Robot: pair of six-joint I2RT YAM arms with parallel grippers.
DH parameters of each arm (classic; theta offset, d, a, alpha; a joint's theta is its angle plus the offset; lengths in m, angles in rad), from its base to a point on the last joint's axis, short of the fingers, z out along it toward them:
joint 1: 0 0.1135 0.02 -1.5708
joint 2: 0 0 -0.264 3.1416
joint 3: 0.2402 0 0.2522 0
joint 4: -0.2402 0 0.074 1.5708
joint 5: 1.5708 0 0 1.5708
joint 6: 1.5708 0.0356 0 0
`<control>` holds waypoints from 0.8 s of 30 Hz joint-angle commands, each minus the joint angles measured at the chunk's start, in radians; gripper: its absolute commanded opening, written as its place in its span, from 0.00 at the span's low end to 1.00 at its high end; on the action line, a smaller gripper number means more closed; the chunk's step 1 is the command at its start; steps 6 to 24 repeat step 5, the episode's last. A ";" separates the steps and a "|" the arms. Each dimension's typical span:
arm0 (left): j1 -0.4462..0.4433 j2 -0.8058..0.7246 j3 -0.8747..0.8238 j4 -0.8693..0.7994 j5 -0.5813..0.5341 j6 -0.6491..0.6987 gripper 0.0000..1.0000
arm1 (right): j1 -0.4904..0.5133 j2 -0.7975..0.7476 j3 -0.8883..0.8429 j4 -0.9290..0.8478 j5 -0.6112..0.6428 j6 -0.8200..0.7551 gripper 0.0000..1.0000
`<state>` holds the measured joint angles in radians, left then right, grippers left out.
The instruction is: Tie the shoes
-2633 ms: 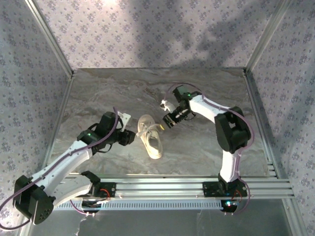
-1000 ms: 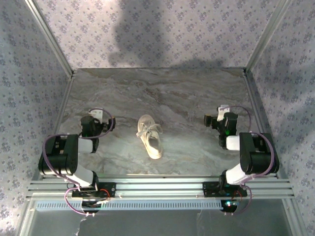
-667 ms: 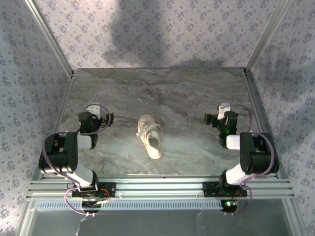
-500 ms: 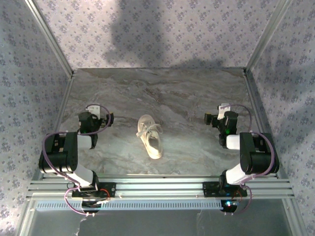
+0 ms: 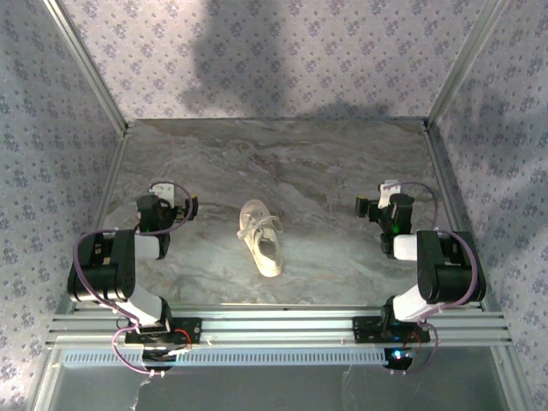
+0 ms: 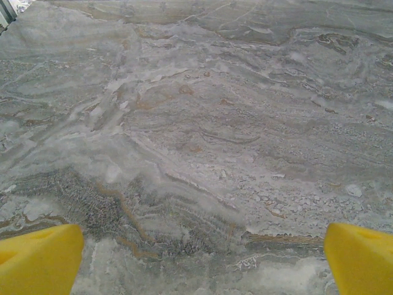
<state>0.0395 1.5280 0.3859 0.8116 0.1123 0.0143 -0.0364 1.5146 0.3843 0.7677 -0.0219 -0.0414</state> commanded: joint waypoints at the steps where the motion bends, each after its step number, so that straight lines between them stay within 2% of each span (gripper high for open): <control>1: 0.005 0.004 0.015 0.022 0.012 -0.009 0.99 | 0.002 0.008 0.017 0.022 0.019 0.001 0.99; 24: 0.006 0.005 0.015 0.022 0.012 -0.009 0.99 | -0.005 0.005 0.014 0.025 0.010 0.006 1.00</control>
